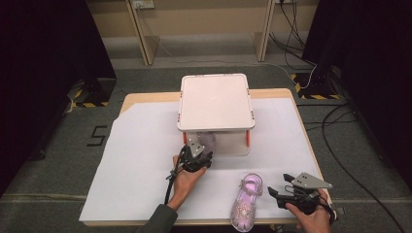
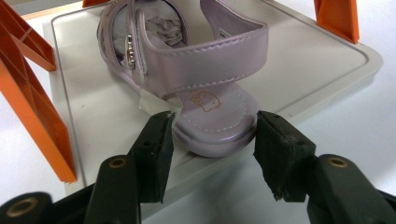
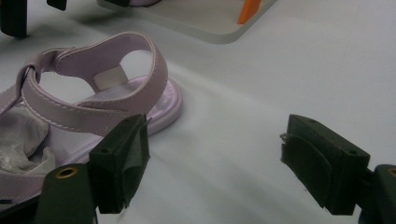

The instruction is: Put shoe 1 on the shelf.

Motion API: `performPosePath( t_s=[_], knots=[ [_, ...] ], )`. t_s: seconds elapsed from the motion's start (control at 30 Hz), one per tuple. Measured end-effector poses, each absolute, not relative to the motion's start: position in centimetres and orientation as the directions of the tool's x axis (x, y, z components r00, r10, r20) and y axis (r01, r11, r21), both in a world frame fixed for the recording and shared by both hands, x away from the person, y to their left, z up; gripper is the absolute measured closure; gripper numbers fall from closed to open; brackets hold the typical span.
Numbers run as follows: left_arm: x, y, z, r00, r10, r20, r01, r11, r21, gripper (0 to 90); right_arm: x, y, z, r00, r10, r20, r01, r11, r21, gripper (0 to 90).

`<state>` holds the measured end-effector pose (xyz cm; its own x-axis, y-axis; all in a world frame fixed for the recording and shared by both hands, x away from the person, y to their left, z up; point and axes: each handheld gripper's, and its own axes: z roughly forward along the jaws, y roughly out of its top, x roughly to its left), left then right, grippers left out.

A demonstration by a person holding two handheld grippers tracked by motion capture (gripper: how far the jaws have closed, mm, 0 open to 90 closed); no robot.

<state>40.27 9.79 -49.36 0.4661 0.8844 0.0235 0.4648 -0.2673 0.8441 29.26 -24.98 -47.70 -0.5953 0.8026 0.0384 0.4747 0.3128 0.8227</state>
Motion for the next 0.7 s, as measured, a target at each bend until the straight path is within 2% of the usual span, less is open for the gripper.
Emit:
performPosePath(
  t_s=[0.47,0.57,0.6,0.7],
  knots=[
    [41.0,9.9,-49.2,0.447,0.894,0.023,0.477,-0.26,0.839,46.2,29.2,-25.0,-47.7,-0.592,0.805,0.039,0.475,0.309,0.824,23.2],
    [40.7,10.2,-48.8,0.454,0.891,0.014,0.476,-0.256,0.841,42.8,29.2,-25.1,-47.7,-0.591,0.805,0.041,0.476,0.308,0.824,23.2],
    [40.1,10.5,-48.4,0.461,0.888,0.002,0.471,-0.246,0.847,39.2,29.2,-25.2,-47.7,-0.59,0.806,0.041,0.475,0.306,0.825,23.3],
    [39.2,10.9,-47.8,0.482,0.876,-0.013,0.46,-0.24,0.855,37.2,29.3,-25.2,-47.7,-0.589,0.807,0.04,0.475,0.305,0.826,23.3]
  ],
)
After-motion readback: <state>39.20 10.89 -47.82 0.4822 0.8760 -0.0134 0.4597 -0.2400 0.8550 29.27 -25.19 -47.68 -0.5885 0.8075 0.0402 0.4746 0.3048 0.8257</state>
